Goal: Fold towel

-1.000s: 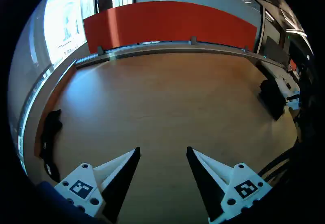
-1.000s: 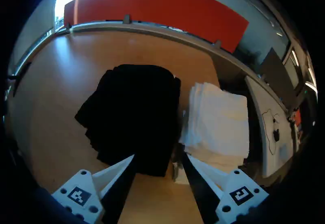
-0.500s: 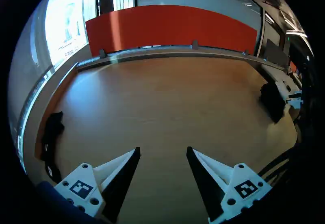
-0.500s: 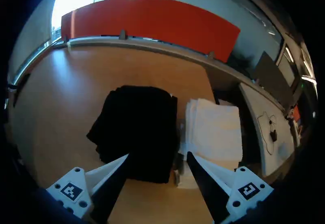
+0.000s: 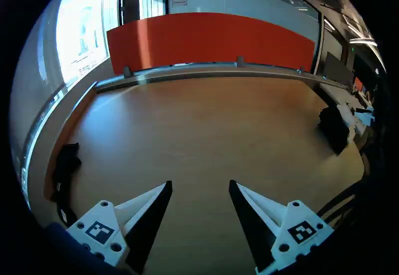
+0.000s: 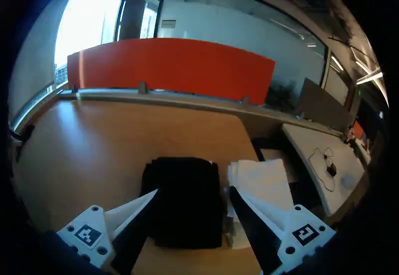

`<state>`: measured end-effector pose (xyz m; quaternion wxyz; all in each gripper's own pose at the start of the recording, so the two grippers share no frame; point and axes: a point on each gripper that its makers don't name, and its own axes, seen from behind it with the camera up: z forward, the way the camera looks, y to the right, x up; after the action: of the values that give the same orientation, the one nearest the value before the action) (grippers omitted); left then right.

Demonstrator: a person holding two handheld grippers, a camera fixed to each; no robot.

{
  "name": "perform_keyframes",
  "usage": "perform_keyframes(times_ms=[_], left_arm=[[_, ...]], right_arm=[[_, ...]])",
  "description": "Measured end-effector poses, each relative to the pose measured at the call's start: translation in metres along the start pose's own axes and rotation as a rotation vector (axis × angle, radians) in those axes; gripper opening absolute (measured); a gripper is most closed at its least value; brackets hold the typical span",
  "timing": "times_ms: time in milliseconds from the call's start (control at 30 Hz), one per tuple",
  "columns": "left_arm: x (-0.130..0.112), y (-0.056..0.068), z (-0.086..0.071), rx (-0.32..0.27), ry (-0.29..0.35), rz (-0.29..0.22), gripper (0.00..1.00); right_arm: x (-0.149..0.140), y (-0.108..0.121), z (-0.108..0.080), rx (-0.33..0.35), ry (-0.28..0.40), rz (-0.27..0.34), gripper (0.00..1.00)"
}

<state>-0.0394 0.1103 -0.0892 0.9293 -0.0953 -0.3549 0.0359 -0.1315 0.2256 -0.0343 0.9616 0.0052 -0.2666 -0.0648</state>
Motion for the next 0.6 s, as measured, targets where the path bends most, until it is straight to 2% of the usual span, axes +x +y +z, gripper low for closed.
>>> perform_keyframes(times_ms=[200, 600], left_arm=[[0.007, -0.004, -0.002, -0.004, 0.02, -0.003, 0.84], [0.013, -0.014, -0.006, -0.003, 0.049, -0.005, 0.84]], right_arm=[[0.025, -0.011, -0.006, -0.026, 0.104, 0.04, 1.0], [0.041, -0.027, -0.012, -0.034, 0.152, 0.06, 1.0]])
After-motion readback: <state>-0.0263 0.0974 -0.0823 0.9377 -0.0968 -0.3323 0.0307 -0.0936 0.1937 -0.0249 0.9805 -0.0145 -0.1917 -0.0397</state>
